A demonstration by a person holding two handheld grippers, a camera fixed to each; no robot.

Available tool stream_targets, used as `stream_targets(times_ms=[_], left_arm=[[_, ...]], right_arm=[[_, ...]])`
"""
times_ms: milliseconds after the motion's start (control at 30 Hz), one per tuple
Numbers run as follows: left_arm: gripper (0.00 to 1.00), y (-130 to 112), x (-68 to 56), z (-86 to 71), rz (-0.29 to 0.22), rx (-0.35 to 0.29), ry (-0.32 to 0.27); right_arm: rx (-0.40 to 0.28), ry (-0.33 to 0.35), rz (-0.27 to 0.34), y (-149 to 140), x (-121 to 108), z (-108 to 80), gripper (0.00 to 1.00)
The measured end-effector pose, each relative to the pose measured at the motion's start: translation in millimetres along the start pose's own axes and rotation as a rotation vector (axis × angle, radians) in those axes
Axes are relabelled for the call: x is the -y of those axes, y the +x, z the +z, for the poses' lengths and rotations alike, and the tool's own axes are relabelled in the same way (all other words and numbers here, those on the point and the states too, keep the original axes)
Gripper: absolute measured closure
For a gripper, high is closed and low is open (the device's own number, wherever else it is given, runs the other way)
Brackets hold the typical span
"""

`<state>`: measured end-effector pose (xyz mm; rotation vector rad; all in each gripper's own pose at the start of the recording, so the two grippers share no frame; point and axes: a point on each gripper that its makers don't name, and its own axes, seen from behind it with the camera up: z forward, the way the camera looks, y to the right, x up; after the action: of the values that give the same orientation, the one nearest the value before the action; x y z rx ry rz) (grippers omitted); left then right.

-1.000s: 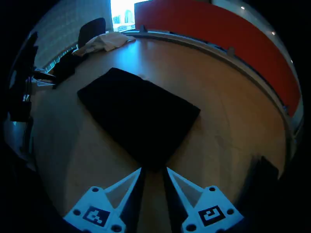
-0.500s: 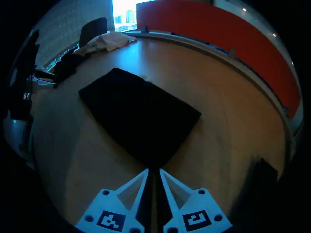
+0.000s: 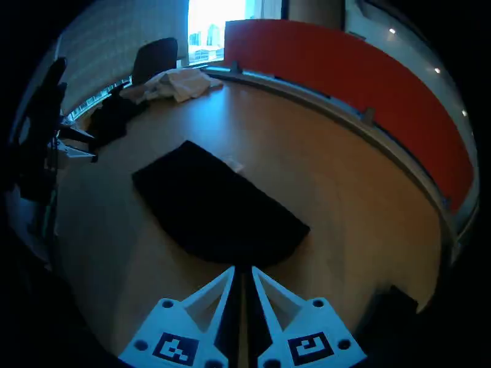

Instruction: Fold towel

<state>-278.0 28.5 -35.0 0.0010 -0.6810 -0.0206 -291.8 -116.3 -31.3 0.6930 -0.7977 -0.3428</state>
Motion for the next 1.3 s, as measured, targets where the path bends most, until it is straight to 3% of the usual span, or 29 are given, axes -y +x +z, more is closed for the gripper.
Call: stream_targets(times_ms=[467,900,1300], left_arm=[[0.05,3.1,3.4,-6.6,-0.018,-0.017,0.01],[0.05,4.6,10.0,-12.6,-0.028,-0.028,0.014],[0.06,5.4,21.7,-25.9,-0.044,-0.047,0.017]], right_arm=[[-0.103,0.019,-0.11,86.6,17.8,1.5,0.94],[-0.113,0.043,-0.141,106.1,31.5,9.2,0.93],[-0.102,0.149,-0.229,139.7,91.4,44.4,0.93]])
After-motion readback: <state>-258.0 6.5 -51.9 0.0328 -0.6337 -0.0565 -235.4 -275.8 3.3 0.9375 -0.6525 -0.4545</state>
